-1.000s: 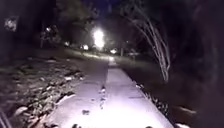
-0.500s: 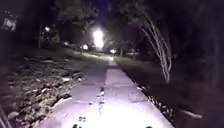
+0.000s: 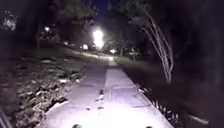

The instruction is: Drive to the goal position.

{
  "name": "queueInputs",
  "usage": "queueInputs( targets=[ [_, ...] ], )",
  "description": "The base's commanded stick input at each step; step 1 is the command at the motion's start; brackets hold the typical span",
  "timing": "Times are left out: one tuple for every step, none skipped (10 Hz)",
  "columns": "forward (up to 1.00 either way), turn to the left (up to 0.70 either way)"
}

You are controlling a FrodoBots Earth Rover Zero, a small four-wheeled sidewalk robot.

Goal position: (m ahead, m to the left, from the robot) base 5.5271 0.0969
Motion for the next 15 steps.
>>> queueInputs(
  targets=[
    [0.3,0.13],
    [0.3,0.2],
    [0.3,0.27],
    [0.3,0.75],
    [0.3,0.75],
    [0.3,0.73],
    [0.3,0.32],
    [0.3,0.0],
    [0.3,0.0],
    [0.3,0.0],
    [0.3,0.0],
    [0.3,0.0],
    [0.3,0.0],
    [0.3,0.0],
    [0.3,0.0]
  ],
)
